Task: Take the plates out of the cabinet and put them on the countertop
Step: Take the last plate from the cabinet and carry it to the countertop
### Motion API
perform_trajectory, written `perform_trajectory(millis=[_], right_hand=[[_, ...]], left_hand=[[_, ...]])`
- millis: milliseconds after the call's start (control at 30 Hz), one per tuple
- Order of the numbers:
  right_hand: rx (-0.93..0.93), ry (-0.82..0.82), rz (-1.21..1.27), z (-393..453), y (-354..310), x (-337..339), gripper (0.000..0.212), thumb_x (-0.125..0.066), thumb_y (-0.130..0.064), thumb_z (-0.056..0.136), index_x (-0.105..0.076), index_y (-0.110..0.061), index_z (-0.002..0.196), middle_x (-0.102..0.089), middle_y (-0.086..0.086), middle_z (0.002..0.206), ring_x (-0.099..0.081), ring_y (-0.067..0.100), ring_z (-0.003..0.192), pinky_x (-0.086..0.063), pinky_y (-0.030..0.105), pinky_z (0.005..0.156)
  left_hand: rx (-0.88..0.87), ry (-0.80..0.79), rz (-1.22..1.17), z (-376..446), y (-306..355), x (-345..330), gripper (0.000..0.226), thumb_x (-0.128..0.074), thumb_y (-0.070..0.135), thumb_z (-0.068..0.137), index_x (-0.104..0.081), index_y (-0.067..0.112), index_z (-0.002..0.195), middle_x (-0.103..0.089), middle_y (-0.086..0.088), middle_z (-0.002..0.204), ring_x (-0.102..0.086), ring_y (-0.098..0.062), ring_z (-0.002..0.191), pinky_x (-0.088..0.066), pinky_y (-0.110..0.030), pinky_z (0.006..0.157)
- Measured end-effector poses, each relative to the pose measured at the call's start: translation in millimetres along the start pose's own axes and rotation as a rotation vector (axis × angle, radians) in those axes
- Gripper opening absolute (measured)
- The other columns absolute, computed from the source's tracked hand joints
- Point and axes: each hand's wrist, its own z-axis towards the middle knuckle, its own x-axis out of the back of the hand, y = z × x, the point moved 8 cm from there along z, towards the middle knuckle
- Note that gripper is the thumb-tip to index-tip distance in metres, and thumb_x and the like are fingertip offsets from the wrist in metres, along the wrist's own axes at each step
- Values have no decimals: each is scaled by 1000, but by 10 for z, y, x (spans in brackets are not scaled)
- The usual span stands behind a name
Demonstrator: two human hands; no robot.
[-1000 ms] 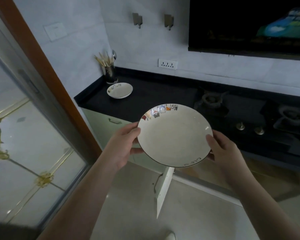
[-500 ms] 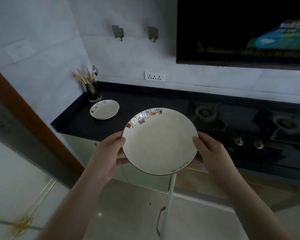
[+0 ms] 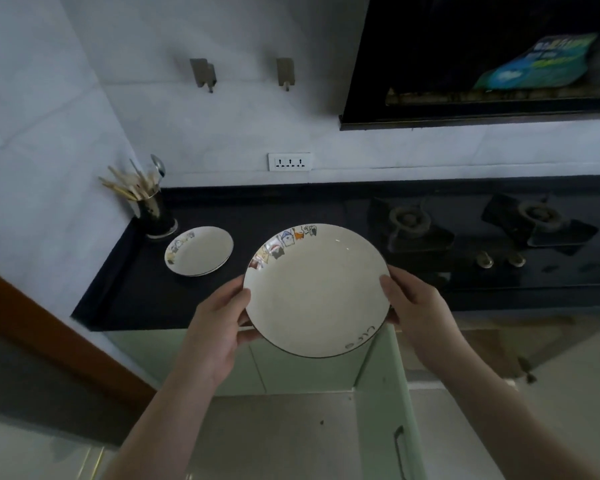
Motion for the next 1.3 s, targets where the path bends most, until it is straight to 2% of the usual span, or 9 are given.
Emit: perform_trajectory(millis=[133, 267, 433, 633, 800, 1000, 1067, 1200, 1300], right_hand=[[11, 64, -10, -30, -87, -291, 33, -48, -29, 99, -67, -55, 90, -75, -13, 91, -72, 8, 78, -58, 24, 68], [8, 73, -34, 15, -109, -470, 32, -47, -30, 99, -68, -53, 91, -75, -12, 91, -72, 7, 80, -57, 19, 64], [-31, 51, -34, 231, 26, -621, 27, -46, -29, 100, -69, -44, 100, -75, -8, 92, -72, 11, 83, -58, 30, 74], [-123, 33, 21, 746, 416, -763, 30, -49, -25, 100, -69, -46, 101, -76, -9, 96, -72, 9, 88, -58, 21, 69], [-203, 55, -2, 1408, 809, -836, 27, -49, -28, 99, -66, -48, 105, -75, -16, 93, -70, 1, 86, -56, 16, 66], [-297, 82, -73, 2183, 1153, -868, 30, -47, -30, 99, -65, -55, 97, -72, -22, 87, -68, -4, 80, -54, 15, 61], [-319, 106, -133, 2394, 1277, -887, 32, -46, -32, 98, -64, -58, 92, -71, -19, 84, -69, 4, 77, -56, 22, 59], [-385, 156, -206, 2726, 1563, -971, 36, -46, -32, 97, -62, -62, 86, -70, -18, 80, -68, 14, 78, -58, 38, 69], [-440, 182, -276, 2912, 1784, -1048, 25, -48, -33, 96, -66, -51, 97, -69, -16, 74, -68, 20, 73, -58, 43, 67]], left_hand=[[-8, -51, -17, 105, 134, 281, 37, -48, 14, 98, -76, 38, 100, -78, -4, 99, -74, -17, 83, -57, -31, 58], [16, -67, -29, 265, 165, 444, 36, -48, 15, 100, -77, 37, 97, -78, 0, 102, -74, -16, 88, -58, -30, 59], [70, -68, -18, 589, 50, 554, 31, -47, 17, 102, -72, 32, 110, -77, -1, 105, -74, -18, 92, -60, -30, 62], [186, -41, 28, 1210, -315, 567, 30, -47, 14, 102, -67, 29, 117, -77, 2, 103, -74, -15, 91, -60, -33, 64], [287, -1, 86, 1960, -506, 503, 32, -48, 12, 100, -66, 29, 121, -74, 0, 112, -70, -20, 102, -61, -40, 72], [304, 28, 152, 2748, -619, 382, 31, -52, 12, 98, -69, 35, 110, -74, 2, 106, -72, -16, 95, -62, -37, 68], [307, 20, 193, 2981, -684, 367, 29, -55, 12, 97, -68, 34, 111, -74, 3, 105, -72, -15, 94, -63, -36, 70], [333, 7, 256, 3380, -864, 368, 30, -58, 10, 95, -66, 36, 106, -70, 12, 98, -69, -11, 91, -61, -28, 63], [376, -26, 304, 3648, -1035, 404, 31, -59, 7, 93, -67, 34, 107, -70, 13, 95, -70, -9, 88, -59, -25, 62]])
